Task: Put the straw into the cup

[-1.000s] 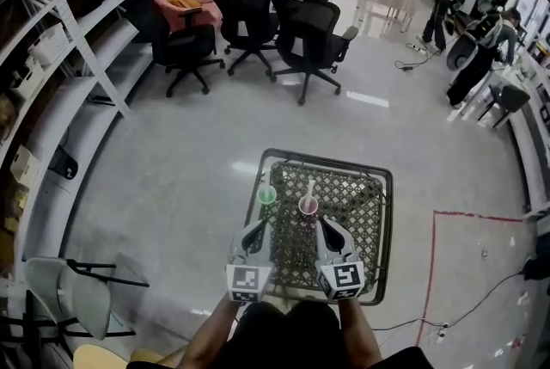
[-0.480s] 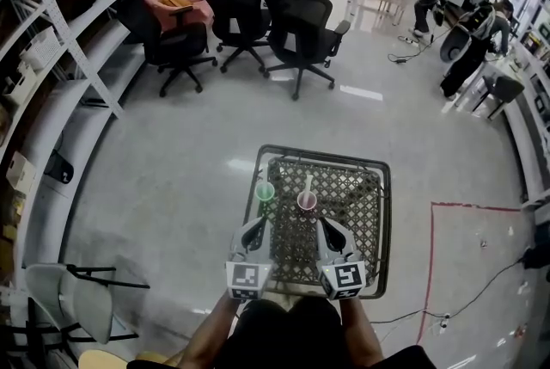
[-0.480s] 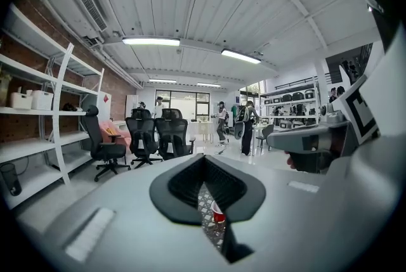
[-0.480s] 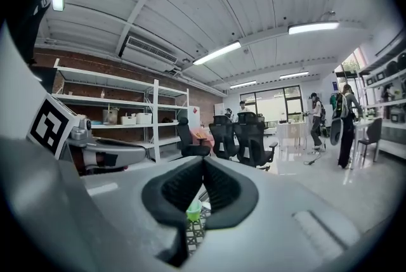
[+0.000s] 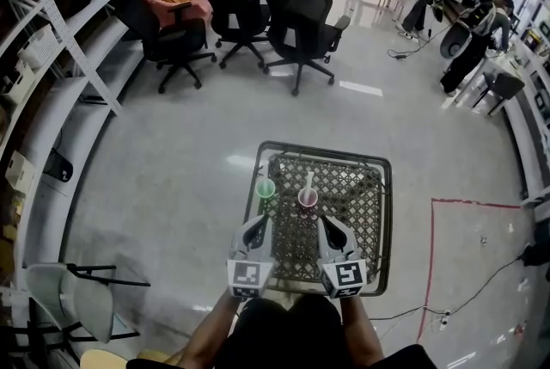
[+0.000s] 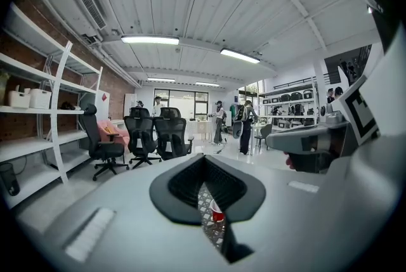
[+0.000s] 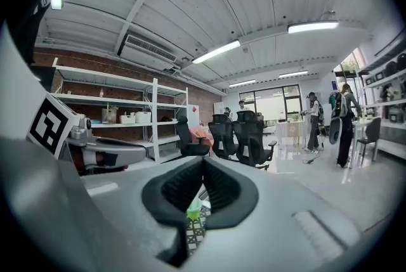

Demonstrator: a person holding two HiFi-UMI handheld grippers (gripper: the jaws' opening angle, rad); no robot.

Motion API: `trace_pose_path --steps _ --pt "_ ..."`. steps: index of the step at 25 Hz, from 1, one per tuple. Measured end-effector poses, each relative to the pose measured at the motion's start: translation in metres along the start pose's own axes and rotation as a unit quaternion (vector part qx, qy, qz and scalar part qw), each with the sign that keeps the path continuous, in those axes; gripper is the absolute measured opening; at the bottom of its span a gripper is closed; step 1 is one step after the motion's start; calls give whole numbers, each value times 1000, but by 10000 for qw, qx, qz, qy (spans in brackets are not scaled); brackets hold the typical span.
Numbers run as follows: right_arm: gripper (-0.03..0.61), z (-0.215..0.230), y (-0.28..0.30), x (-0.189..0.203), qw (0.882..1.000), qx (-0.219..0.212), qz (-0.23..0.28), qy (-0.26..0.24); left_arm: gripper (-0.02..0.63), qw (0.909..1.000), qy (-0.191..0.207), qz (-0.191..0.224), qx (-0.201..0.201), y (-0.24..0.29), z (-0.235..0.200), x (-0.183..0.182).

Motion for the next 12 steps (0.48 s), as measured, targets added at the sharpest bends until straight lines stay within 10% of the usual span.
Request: trace_pose_path --steps 12 --pt "3 0 0 -3 10000 -3 -29 -8 5 10000 -12 -18 -26 1 -1 0"
Point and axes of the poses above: the fingertips, and each gripper's own axes: y forward along the fingers, z to its right, x out of its underside, the point moved 6 cm from there along -y, backward along the fingers, and after that the axes turned 10 degrees about z, right-handed, at the moved point
